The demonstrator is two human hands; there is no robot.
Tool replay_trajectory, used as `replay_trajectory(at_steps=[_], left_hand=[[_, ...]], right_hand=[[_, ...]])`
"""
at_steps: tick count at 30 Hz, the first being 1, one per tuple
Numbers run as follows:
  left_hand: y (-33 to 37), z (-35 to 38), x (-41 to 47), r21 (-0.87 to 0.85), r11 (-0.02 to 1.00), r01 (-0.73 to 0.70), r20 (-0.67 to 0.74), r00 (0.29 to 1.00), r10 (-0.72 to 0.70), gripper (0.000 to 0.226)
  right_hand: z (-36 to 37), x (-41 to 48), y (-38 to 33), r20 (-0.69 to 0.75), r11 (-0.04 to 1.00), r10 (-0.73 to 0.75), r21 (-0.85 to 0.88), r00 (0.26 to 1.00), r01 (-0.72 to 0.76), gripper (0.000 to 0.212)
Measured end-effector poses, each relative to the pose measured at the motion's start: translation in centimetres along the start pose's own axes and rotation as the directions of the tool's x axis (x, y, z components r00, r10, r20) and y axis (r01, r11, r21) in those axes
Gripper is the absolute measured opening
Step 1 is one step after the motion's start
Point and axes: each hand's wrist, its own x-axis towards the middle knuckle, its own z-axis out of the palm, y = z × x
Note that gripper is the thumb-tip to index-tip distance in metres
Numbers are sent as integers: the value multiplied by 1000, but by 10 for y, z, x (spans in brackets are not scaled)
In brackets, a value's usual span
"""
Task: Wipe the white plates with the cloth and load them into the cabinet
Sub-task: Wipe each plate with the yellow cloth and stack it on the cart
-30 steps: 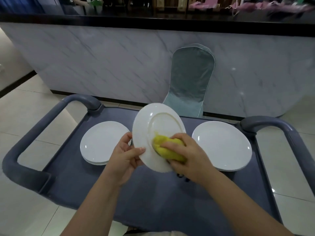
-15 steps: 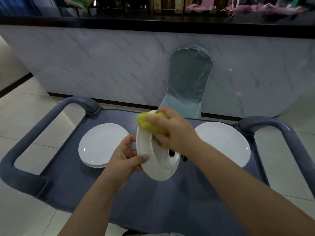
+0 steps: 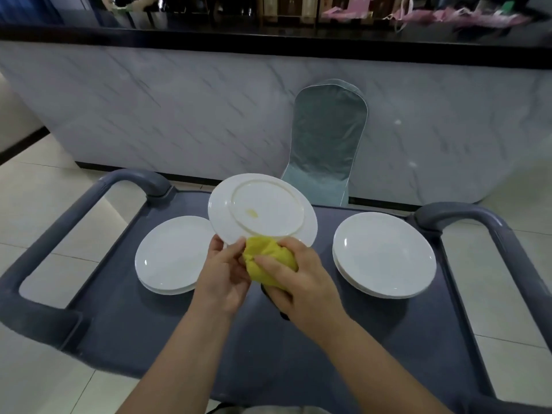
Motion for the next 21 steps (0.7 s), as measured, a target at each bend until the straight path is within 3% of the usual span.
replay_trajectory(at_steps=[3,5,7,9,11,13,16,18,19,21], left_hand=[[4,-10,-3,29,999,24,83,996,-27,51],[13,-18,-7,165,986,28,168,984,-57,55],[24,-23,-11,330,944,5,257,962,-95,56],[31,-23,-14,462,887,-24,327,934,-145,57],[33,-18,-14,563,825,-53,351,919,-181,59],[33,-14,-13,617,783,-79,349,920,-181,58],[36,-18,-11,592,802,-85,314,940,-131,55],[38,-26,-11,523,849,-70,275,957,-90,54],[39,-28,-11,509,858,-70,273,959,-83,53],[39,-27,-11,523,850,-72,297,949,-102,47]], right_hand=[[-21,-16,36,-8,975,156,160,988,-153,36],[-40,-20,64,30,910,328,259,944,-324,38],[-55,-6,90,63,855,455,247,888,-455,45],[-65,26,102,111,845,484,200,868,-497,51],[-67,63,95,155,872,440,161,885,-462,44],[-62,92,69,172,935,304,134,937,-328,42],[-46,105,12,284,997,-45,77,958,24,44],[-39,97,-9,363,954,-294,53,884,295,42],[-40,96,-10,391,948,-306,48,868,313,43],[-44,105,6,338,992,-123,61,933,108,49]])
